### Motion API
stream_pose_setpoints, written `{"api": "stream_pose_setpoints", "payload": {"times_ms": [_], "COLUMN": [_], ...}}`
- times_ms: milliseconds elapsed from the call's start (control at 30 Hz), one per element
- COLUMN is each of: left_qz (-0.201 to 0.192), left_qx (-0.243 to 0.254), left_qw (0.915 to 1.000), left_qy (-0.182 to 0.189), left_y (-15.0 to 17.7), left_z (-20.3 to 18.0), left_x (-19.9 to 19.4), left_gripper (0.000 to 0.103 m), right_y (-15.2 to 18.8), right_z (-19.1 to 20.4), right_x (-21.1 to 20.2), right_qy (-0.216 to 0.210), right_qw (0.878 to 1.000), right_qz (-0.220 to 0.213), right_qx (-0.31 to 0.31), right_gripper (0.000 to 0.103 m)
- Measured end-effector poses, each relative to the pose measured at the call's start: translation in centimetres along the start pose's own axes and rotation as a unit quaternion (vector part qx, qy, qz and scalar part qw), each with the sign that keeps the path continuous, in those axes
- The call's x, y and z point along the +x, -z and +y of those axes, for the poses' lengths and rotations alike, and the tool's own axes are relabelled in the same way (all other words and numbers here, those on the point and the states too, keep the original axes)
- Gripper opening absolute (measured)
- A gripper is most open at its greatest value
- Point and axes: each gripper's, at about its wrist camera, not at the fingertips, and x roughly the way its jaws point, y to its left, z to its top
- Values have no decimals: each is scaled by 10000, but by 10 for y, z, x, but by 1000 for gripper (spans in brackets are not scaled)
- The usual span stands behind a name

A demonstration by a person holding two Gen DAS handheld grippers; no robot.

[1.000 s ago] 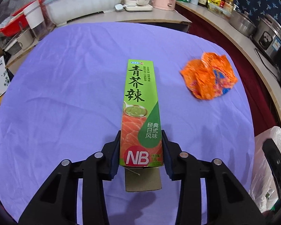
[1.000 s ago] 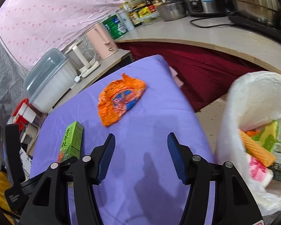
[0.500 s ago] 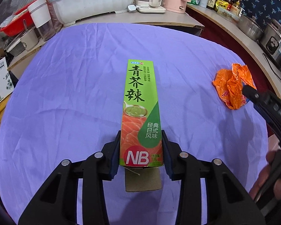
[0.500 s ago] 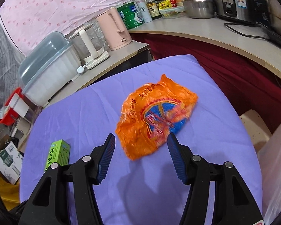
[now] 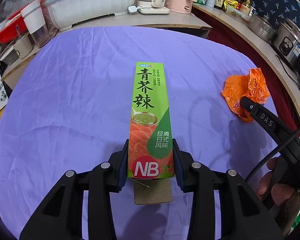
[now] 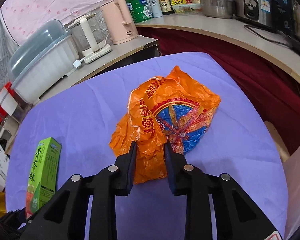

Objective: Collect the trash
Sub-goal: 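Grasp the orange snack bag with the right gripper while the left holds the box, then carry the orange bag and green box over the white trash bin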

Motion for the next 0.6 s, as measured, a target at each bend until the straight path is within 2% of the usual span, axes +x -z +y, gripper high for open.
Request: {"api": "stream_pose_setpoints", "payload": {"times_ms": [133,600], "left_qz": [-54,-536], "left_qx": [53,447], "left_qw": [10000,9968], "left_qy": [63,381], "left_y": [5,34], "left_z": [-6,-49], "left_x": [-13,-97], "left_gripper": [37,37], "right_y": [6,26], "right_z": [-4,-31], "right_x": [-19,-139], "right_qy": [-65,-214], "right_qw": [9999,9973], "right_qz": [-56,-628], "right_qx": [80,320], "right_gripper": [23,23]}}
